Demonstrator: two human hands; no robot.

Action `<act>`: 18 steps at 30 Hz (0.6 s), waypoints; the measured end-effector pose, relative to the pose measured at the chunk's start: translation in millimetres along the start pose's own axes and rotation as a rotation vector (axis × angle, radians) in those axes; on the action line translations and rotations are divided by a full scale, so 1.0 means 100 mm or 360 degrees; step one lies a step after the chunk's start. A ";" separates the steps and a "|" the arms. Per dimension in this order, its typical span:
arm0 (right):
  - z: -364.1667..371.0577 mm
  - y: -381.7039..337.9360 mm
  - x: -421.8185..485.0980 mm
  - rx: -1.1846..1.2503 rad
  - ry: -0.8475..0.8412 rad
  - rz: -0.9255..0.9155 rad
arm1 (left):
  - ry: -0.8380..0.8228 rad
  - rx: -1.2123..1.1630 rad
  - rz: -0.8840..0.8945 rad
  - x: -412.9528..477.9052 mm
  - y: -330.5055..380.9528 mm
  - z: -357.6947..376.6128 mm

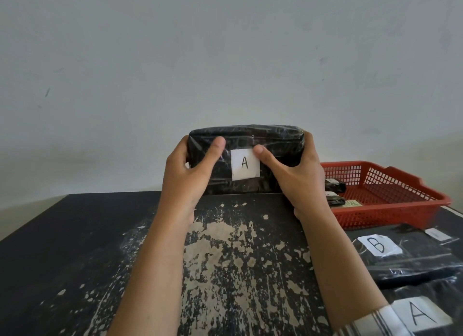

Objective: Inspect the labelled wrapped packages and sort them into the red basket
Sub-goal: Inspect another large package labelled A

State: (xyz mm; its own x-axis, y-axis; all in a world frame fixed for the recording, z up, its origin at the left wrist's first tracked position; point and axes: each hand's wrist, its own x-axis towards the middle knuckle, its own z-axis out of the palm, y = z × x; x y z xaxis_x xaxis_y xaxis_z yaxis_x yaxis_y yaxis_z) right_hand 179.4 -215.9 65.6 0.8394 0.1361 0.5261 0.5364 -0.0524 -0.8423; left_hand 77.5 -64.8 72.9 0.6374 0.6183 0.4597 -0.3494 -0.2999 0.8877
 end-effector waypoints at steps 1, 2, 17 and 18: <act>0.00 0.01 0.00 0.0003 -0.0030 -0.0001 | 0.0039 -0.0062 -0.0026 0.01 -0.01 -0.01; 0.00 0.01 0.01 0.0011 -0.0066 -0.0001 | 0.0083 -0.0106 -0.0046 0.02 -0.02 -0.02; -0.11 -0.01 0.07 0.0640 -0.0090 0.0328 | -0.0344 -0.0185 -0.0309 0.03 0.01 -0.13; -0.12 -0.01 0.07 0.0650 -0.0092 0.0330 | -0.0356 -0.0206 -0.0303 0.03 0.00 -0.13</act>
State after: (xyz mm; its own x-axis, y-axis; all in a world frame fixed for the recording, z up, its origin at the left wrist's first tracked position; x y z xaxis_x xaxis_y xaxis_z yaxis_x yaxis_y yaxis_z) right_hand 185.9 -226.9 71.8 0.9130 0.2198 0.3438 0.2694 0.3081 -0.9124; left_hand 70.7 -53.5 74.0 0.8298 0.4752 0.2926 -0.2848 -0.0904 0.9543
